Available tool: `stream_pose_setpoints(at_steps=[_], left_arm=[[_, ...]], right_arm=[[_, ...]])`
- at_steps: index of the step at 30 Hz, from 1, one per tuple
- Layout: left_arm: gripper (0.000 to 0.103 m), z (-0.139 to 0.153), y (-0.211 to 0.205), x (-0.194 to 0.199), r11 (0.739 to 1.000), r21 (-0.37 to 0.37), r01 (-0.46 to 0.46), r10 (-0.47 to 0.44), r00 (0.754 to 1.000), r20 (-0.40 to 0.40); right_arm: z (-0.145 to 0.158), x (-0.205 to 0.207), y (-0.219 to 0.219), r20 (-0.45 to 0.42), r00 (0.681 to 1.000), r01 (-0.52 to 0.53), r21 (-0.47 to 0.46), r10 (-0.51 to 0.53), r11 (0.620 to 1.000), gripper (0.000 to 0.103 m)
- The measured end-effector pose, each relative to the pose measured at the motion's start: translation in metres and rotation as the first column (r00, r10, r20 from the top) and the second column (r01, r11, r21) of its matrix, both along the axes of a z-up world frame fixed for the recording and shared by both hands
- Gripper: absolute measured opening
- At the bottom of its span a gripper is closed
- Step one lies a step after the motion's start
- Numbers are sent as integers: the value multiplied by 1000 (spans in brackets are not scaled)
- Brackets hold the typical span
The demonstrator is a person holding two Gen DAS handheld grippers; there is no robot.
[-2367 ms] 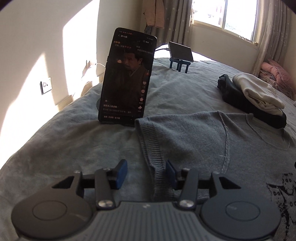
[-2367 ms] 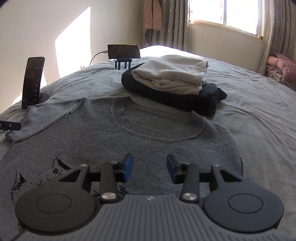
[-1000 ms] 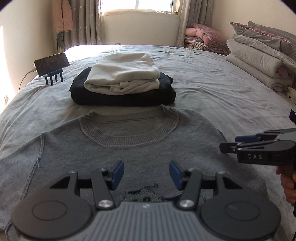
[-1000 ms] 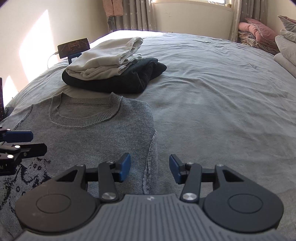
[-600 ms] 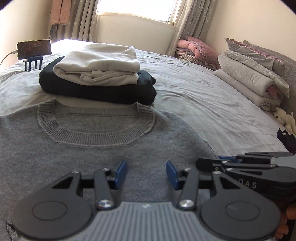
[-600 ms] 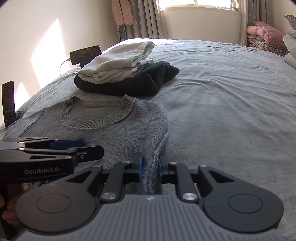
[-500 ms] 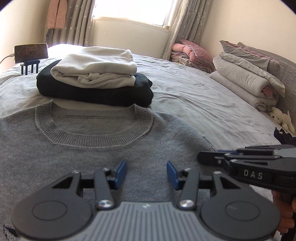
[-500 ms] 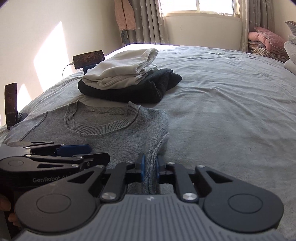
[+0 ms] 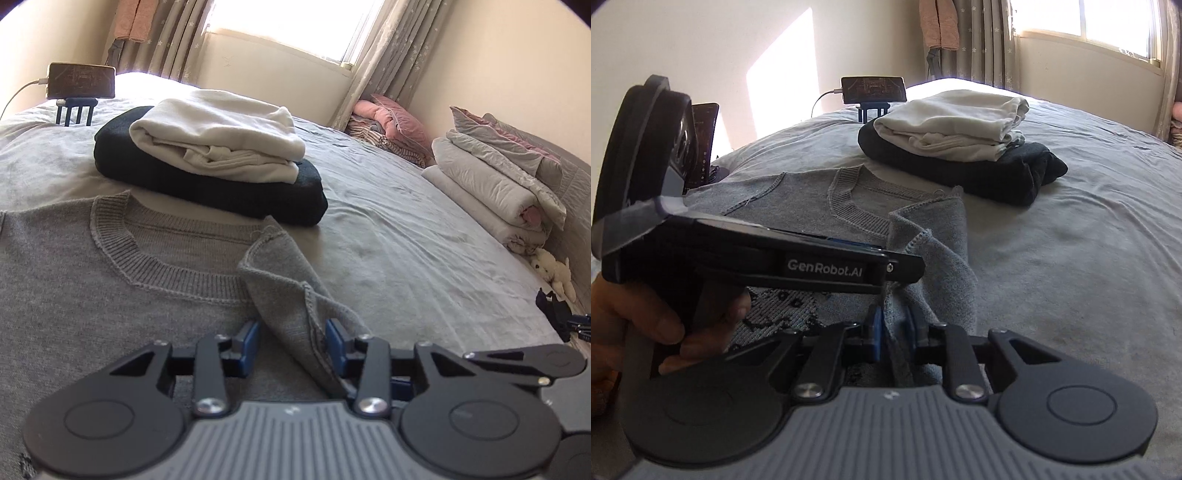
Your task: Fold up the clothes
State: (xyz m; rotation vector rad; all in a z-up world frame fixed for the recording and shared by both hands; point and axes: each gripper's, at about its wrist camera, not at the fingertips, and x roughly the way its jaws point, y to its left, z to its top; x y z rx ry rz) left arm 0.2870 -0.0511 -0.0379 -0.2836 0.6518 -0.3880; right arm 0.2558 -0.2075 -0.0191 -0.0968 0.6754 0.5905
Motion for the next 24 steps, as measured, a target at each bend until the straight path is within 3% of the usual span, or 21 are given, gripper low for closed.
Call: stream_pose_setpoints(at_steps=[3,6,10,13,16,18,24], left_arm=[[31,-2,-2,0,999,38,-7,7,1000,3],[28,-4,-5,0,997,76,-14,13,1000,7],[25,-6,-8,0,992,126,-23,22,1000,12],[22,-6,-7,-1,993,114,-25,24,1000,13],[17,-6,-4,-2,996,81,-24,24,1000,12],[17,-7,-4,-2,997,75,-24,23,1000,15],[21,-5,-5,-4,998,66,-15,13,1000,28]], right_arm=[[11,-1,-12,-34,999,-1,32,2,999,21],[16,-1,-25,4,998,65,28,-65,997,21],[7,14,-47,-72,986,158,87,-152,984,22],[-9,27,-52,-167,972,185,119,-164,976,29],[-18,30,-52,-190,972,176,196,-139,965,26],[-19,29,-50,-188,974,164,219,-123,962,12],[1,19,-49,-65,977,209,157,-201,965,9]])
